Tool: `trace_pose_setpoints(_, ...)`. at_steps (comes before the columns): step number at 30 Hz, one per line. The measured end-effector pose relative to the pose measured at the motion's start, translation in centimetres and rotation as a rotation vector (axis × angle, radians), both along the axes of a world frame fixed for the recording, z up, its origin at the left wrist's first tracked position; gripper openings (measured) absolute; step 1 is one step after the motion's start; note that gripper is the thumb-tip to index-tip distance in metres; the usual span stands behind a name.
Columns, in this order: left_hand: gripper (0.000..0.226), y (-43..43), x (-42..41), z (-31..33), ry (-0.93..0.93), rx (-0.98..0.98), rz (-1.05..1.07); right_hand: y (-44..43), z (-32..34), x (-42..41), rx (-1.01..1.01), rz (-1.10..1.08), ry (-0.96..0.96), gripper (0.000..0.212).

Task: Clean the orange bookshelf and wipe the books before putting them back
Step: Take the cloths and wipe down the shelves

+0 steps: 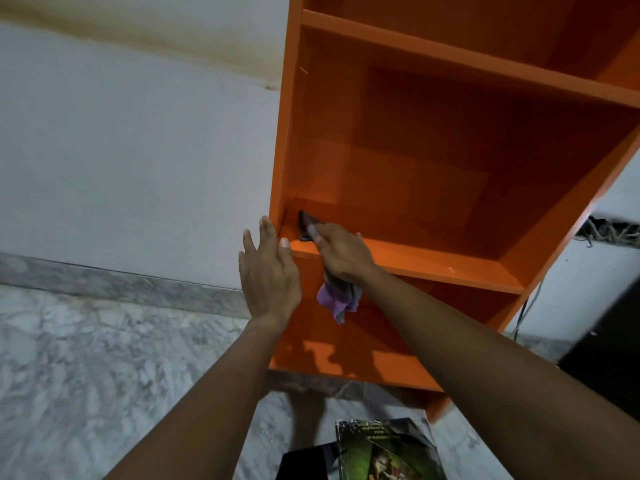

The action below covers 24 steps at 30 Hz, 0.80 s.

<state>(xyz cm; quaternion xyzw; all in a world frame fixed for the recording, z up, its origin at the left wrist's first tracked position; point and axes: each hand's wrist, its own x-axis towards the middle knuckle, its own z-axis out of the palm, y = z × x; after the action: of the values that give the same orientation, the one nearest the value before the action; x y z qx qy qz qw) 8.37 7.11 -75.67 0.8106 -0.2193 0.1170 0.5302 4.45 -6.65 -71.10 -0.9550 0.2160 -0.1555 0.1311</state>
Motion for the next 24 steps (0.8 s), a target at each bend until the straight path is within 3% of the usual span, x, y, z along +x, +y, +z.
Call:
trace_pose_setpoints(6,0.053,2.4,2.2,-0.2,0.016,0.001,-0.187,3.3,-0.9,1.3,-0.011,0.103,-0.126,0.034)
trace_pose_setpoints(11,0.07,3.8,3.0,-0.3,0.04,0.008,-0.333,4.8,-1.2,-0.3,0.015,0.181,-0.278,0.033)
trace_pose_setpoints(16,0.067,4.5,3.4,-0.4,0.125,-0.074,-0.413,5.2,-1.6,-2.0,-0.294,0.297,-0.197,0.038)
trace_pose_setpoints(20,0.04,5.3,3.2,0.9,0.286,-0.181,-0.492,5.5,-1.0,-2.6,-0.489,0.37,-0.068,0.042)
trace_pose_setpoints(24,0.037,5.3,3.0,1.4,0.321,-0.277,-0.529,6.8,0.9,-1.7,-0.42,0.302,-0.44,0.038)
